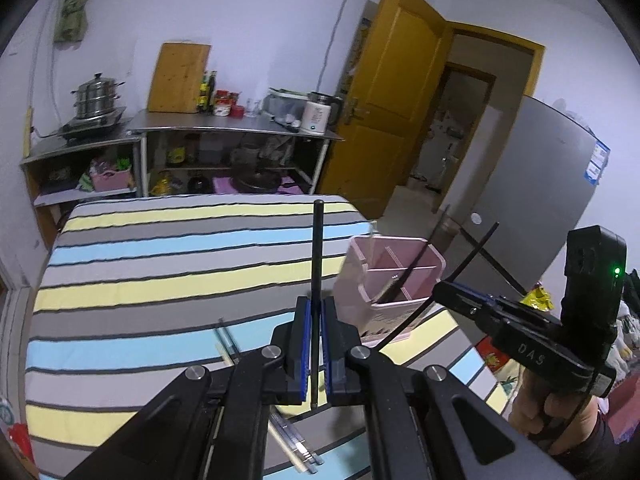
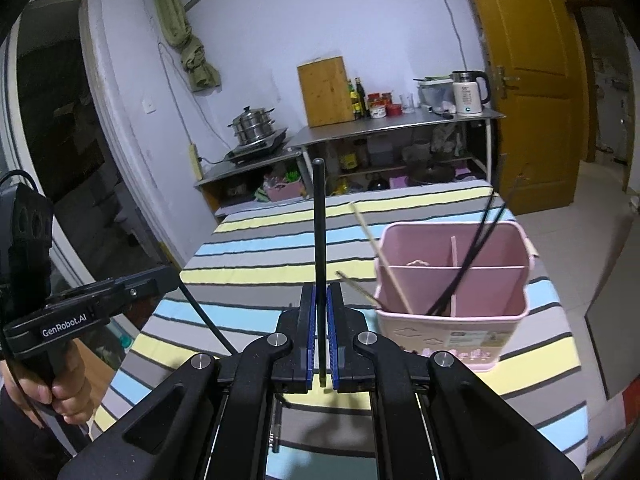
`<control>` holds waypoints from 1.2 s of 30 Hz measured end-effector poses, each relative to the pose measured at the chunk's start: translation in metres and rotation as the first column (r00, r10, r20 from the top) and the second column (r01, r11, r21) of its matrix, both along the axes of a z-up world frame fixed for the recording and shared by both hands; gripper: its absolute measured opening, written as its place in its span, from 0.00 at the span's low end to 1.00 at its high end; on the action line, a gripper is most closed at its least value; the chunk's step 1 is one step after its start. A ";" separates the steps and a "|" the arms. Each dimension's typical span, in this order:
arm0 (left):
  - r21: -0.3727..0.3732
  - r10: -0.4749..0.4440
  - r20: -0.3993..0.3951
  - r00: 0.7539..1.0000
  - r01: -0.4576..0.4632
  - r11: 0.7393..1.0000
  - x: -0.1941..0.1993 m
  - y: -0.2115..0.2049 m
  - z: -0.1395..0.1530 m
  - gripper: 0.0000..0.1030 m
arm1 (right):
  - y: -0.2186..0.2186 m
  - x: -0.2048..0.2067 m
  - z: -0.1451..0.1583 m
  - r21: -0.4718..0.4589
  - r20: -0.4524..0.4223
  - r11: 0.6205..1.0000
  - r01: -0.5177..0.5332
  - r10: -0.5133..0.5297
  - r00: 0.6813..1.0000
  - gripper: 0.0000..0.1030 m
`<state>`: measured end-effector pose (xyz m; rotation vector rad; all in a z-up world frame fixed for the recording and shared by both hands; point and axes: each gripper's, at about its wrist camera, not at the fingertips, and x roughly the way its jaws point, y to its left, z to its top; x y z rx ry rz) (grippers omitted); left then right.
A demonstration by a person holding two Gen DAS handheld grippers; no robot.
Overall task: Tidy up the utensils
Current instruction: 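Lift and carry both held black chopsticks over the pink holder, then open both tools to drop the black chopsticks into the pink holder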
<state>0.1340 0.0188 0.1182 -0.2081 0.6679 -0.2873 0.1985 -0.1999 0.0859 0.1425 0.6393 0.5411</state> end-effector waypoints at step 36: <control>0.004 -0.147 0.122 0.982 0.148 0.989 0.101 -0.093 0.058 0.05 | -0.076 0.045 0.053 0.054 0.100 0.979 0.197 -0.202 0.974 0.05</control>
